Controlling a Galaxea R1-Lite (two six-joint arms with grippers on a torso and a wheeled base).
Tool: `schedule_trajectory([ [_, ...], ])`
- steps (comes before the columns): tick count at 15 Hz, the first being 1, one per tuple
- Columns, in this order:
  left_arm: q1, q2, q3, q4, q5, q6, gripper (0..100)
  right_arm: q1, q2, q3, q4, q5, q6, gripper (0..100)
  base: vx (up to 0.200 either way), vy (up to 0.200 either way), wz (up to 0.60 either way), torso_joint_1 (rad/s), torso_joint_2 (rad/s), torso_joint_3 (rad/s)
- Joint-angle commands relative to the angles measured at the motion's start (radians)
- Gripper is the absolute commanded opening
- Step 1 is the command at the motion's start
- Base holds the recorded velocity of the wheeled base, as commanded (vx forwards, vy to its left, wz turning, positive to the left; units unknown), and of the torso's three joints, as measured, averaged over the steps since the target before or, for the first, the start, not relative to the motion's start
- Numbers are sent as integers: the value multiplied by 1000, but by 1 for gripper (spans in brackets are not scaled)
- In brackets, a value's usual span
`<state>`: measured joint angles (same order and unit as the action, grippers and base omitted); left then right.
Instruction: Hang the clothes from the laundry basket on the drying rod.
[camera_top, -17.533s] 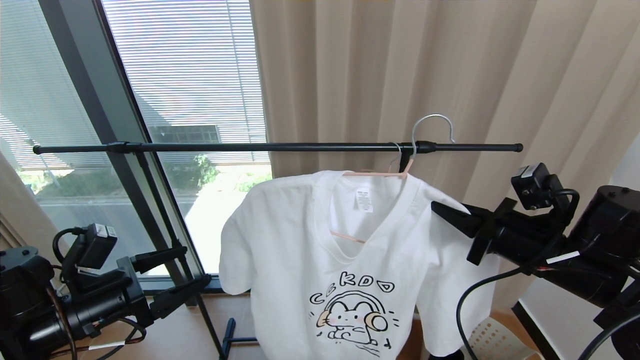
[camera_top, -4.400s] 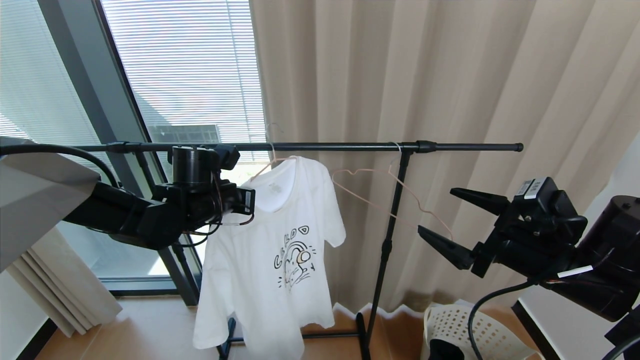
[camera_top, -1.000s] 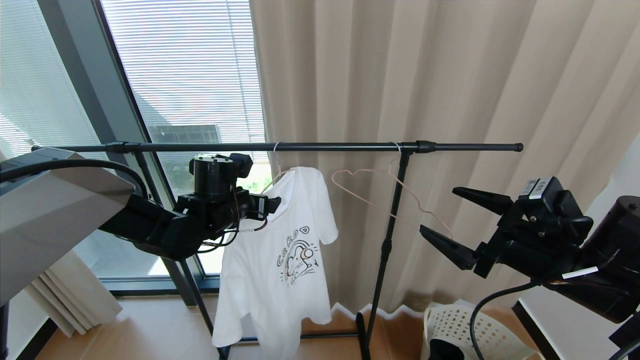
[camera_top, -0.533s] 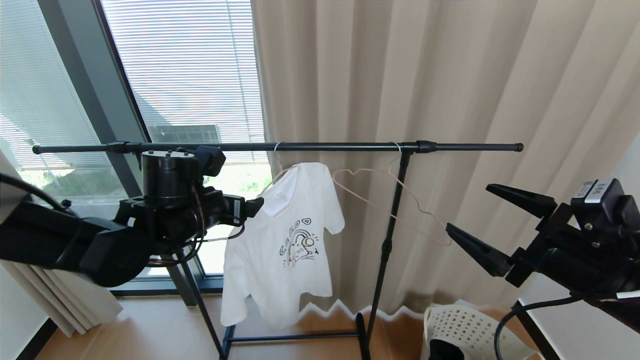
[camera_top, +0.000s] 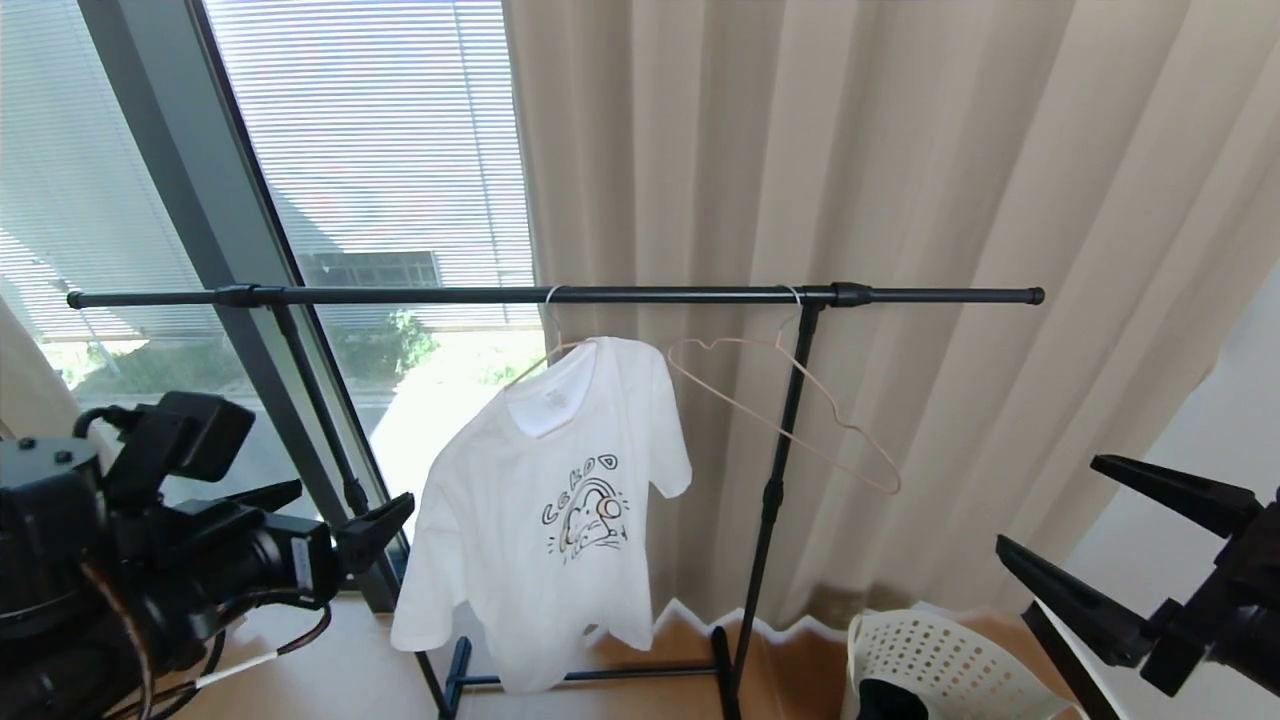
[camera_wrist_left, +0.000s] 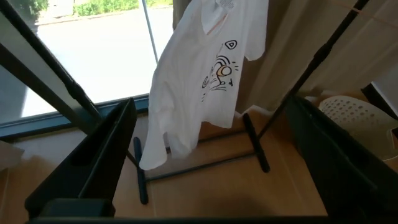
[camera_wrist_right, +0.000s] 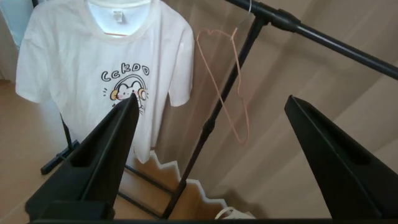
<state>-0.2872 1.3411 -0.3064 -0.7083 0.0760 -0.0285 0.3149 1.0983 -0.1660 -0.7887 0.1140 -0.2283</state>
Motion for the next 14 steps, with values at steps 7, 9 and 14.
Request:
schedule_trajectory([
  [7,3,-976,306,540,24,10,100,-63,-1015,166,781,-65,53,100,0,0,0,0,0,0],
  [9,3,-1157,294,737,30,-1,100,-105,-1009,166,769,-117,124,100,0,0,0,0,0,0],
  [14,191,-1214,293,748,30,12,100,-168,-1006,166,764,-129,156,100,0,0,0,0,0,0],
])
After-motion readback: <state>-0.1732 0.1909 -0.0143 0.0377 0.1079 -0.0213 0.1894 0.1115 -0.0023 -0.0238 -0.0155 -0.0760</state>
